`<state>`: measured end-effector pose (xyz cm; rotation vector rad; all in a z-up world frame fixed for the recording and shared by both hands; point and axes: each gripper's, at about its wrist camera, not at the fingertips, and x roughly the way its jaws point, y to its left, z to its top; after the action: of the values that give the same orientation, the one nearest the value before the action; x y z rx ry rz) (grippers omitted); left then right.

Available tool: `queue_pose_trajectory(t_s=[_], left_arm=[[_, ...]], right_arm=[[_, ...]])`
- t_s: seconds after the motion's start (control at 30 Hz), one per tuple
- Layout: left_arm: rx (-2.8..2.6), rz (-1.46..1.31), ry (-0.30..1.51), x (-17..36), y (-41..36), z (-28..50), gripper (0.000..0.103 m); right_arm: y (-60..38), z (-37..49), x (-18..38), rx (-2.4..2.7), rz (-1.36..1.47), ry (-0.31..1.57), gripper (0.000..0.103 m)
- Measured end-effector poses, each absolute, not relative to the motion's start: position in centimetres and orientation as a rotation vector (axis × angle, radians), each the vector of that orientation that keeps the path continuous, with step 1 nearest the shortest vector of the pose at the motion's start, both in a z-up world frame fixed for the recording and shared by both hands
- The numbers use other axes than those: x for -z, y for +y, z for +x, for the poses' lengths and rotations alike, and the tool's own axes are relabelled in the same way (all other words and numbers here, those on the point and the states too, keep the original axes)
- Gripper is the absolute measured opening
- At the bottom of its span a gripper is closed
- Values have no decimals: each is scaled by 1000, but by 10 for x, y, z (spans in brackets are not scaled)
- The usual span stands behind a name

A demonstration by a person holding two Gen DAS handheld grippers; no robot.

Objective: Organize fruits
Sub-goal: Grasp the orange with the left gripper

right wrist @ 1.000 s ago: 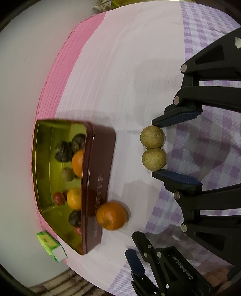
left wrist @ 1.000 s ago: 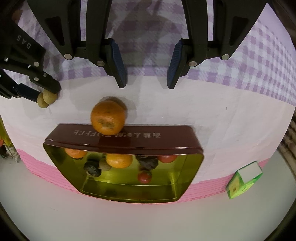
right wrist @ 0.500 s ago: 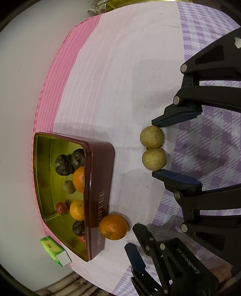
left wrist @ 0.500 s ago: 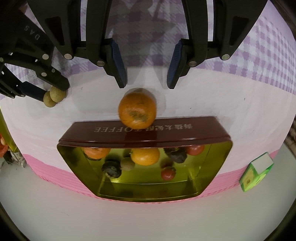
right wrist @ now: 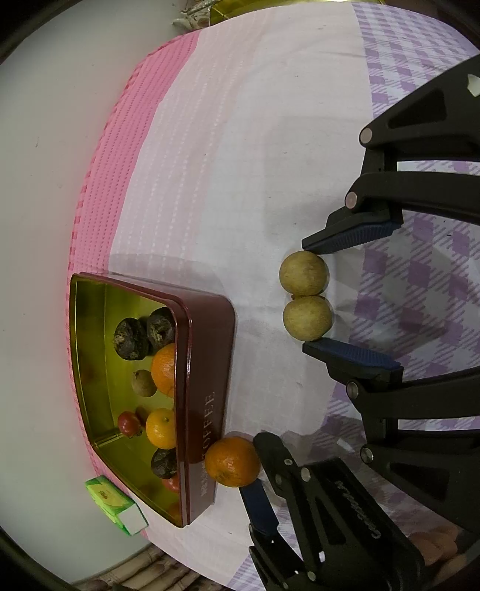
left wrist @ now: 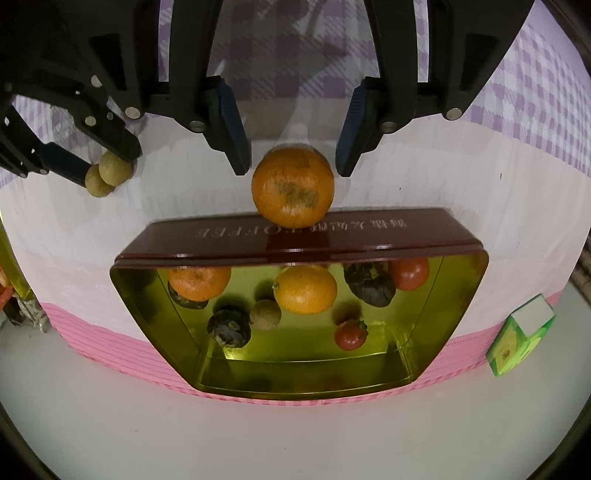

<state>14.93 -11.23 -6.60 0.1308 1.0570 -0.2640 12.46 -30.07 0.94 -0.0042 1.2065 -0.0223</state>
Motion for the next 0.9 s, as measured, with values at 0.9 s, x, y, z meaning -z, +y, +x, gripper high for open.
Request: queue_pose_trajectory(t_s=[0.9], left_arm=[[275,134,1068,64,-108,157,43]], right_arm=[[-301,129,-9,35,-2,1211,45]])
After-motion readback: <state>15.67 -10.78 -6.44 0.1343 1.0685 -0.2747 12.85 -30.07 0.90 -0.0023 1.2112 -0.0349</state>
